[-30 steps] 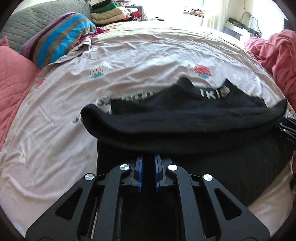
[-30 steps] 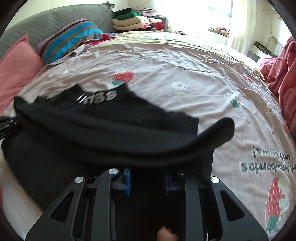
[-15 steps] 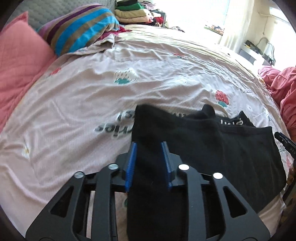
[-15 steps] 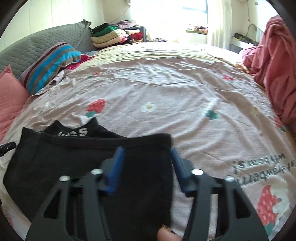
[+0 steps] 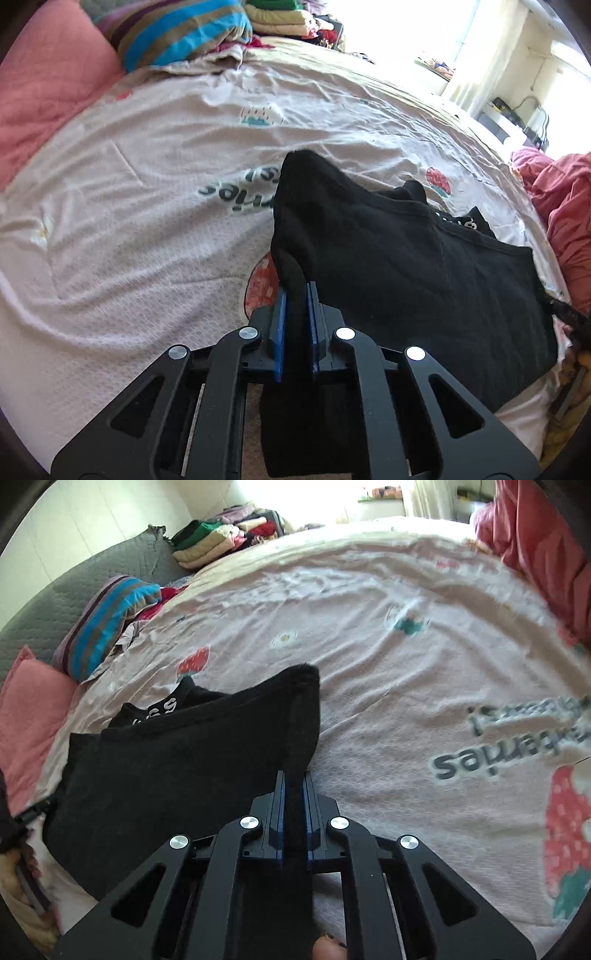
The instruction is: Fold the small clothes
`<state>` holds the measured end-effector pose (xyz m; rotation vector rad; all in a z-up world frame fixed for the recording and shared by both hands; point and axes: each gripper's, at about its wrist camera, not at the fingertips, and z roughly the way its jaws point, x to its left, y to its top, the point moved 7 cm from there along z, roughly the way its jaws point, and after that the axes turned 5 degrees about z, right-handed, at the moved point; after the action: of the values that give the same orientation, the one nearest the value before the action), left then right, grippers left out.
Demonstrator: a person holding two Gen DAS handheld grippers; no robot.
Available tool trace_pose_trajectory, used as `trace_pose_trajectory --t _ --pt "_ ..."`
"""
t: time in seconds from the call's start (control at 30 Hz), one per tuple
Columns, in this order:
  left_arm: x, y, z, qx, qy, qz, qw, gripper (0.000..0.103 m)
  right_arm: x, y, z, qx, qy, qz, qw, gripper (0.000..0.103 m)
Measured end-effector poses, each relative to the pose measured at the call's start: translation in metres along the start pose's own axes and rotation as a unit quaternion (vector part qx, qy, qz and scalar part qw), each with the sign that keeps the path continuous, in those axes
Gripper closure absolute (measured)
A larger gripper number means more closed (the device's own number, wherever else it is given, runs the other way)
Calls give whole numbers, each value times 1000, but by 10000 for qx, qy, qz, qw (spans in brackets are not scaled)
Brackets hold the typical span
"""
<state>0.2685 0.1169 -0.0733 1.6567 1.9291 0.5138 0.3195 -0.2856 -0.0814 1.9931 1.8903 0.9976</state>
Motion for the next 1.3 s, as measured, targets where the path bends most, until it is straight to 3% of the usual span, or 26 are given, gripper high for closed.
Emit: trace_pose_trajectory --t 0.17,0.23,0.3,0.33,0.47,0.6,0.83,1.0,1.27,1.3 --pt "6 -8 9 111 52 -59 9999 99 -5 -11 5 16 -415 -114 9991 95" --pt "8 -11 7 84 62 -99 9999 98 -4 -12 4 -50 -621 -237 9978 88" --pt "7 -9 1 25 103 -86 9999 98 -3 -11 -6 -219 -834 -296 9958 68" --pt "5 -8 -5 -53 169 -24 9998 97 0 -11 -15 -383 -879 -333 9948 66" --pt "-8 -7 -29 -365 336 190 9986 94 23 -18 -40 -697 -741 -728 9921 54" --pt "-31 -13 -44 -502 242 444 9975 83 54 -41 -49 -560 -426 -1299 9890 48" --pt "-63 -42 -30 74 -36 782 9969 60 71 -75 -37 -72 -310 -1498 9882 47" --pt "-57 -61 -21 288 -116 664 9973 60 56 -94 -29 270 -394 -1158 9921 43" --pt "-58 -63 -28 259 -188 591 9977 60 54 -95 -40 176 -276 -972 9947 42" --pt "-57 -63 -29 261 -202 577 9978 59 53 -94 -43 149 -254 -920 9953 37"
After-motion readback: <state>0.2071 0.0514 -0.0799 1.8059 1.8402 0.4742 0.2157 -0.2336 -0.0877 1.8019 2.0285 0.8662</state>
